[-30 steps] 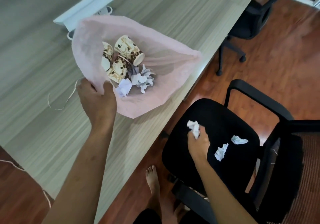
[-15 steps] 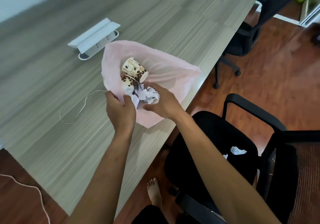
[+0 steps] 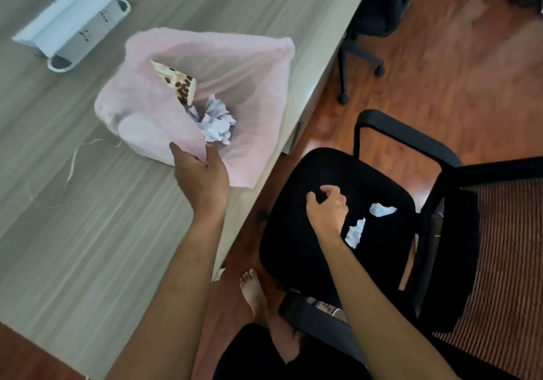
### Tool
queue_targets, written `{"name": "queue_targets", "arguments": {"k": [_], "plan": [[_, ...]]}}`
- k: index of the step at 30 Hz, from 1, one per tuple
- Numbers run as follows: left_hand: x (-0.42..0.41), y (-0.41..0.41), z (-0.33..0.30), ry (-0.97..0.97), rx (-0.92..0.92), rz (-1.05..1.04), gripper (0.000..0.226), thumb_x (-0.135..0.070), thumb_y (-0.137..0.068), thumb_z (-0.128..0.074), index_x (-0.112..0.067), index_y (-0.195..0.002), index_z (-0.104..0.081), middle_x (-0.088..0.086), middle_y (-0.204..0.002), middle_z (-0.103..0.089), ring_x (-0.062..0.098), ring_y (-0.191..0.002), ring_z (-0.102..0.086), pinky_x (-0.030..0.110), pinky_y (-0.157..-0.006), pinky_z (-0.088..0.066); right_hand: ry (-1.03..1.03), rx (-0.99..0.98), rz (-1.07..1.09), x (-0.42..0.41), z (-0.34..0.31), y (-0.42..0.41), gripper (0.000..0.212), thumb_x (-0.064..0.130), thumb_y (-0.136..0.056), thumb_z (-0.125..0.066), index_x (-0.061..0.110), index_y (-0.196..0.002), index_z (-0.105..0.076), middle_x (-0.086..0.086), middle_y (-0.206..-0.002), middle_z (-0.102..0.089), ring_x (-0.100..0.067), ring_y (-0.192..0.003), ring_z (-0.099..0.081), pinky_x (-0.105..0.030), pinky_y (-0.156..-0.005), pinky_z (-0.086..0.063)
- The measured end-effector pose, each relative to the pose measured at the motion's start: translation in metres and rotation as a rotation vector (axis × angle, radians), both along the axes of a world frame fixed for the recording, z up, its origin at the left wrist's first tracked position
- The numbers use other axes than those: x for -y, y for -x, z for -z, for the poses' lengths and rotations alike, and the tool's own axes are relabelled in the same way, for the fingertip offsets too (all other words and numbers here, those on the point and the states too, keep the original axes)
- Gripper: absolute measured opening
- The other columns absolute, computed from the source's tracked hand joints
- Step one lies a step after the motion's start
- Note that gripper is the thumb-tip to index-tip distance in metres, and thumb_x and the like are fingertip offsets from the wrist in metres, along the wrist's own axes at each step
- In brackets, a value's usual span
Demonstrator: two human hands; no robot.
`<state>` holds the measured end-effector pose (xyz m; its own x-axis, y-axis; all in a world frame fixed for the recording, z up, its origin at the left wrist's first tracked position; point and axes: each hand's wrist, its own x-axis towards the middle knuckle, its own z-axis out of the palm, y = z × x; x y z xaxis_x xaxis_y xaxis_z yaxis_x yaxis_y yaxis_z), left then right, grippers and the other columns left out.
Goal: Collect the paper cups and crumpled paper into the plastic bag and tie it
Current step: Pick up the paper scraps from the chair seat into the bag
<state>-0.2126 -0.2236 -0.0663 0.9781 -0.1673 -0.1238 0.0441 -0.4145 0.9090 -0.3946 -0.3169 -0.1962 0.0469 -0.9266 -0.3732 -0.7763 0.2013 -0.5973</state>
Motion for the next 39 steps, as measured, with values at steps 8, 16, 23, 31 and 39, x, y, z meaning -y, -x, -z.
{"name": "queue_targets", "arguments": {"k": [8,16,23,31,39], "plan": [[0.031,0.005,0.035,0.125,0.177,-0.018,0.051,-0.006,-0.091,-0.052,0.003,-0.14,-0.041,-0.014,-0.118,-0.05,-0.016,-0.102,-0.047,0.001,-0.09,-0.034,-0.391,-0.297,0.183,0.022,0.111,0.077,0.067,0.036,-0.089,-0.064,0.036,-0.147,-0.031,-0.013,-0.156,-0.022,-0.042,-0.137,-0.029,-0.06,-0.106,-0.035],[0.045,0.003,0.061,0.198,0.226,-0.009,0.05,-0.01,-0.09,-0.053,0.004,-0.138,-0.044,-0.014,-0.118,-0.053,-0.025,-0.1,-0.05,0.006,-0.093,-0.039,-0.348,-0.278,0.11,0.031,0.168,0.112,0.049,0.02,-0.088,-0.066,0.014,-0.135,-0.056,-0.019,-0.143,-0.039,-0.04,-0.117,-0.054,-0.041,-0.095,-0.049],[0.043,0.006,0.05,0.219,0.185,-0.067,0.045,-0.009,-0.093,-0.055,0.001,-0.136,-0.048,-0.012,-0.117,-0.059,-0.02,-0.102,-0.055,0.008,-0.092,-0.042,-0.273,-0.072,0.3,0.029,0.13,0.089,0.028,0.009,-0.08,-0.076,0.008,-0.105,-0.066,-0.017,-0.116,-0.065,-0.03,-0.095,-0.065,-0.03,-0.077,-0.051],[0.004,0.007,0.011,0.228,0.068,-0.191,0.045,-0.004,-0.091,-0.055,-0.006,-0.136,-0.052,0.001,-0.126,-0.063,0.006,-0.108,-0.06,0.014,-0.091,-0.049,0.173,0.519,0.132,0.018,-0.062,-0.03,0.018,0.036,-0.081,-0.074,0.036,-0.094,-0.063,0.018,-0.095,-0.068,-0.012,-0.081,-0.069,-0.039,-0.076,-0.059],[-0.04,-0.016,-0.025,0.2,0.092,-0.262,0.034,-0.005,-0.088,-0.055,-0.004,-0.121,-0.061,0.005,-0.113,-0.068,0.017,-0.102,-0.063,0.019,-0.081,-0.05,-0.086,0.63,-0.664,-0.007,-0.169,-0.137,0.035,0.041,-0.082,-0.075,0.038,-0.116,-0.066,0.022,-0.128,-0.054,-0.01,-0.107,-0.061,-0.023,-0.087,-0.051]]}}
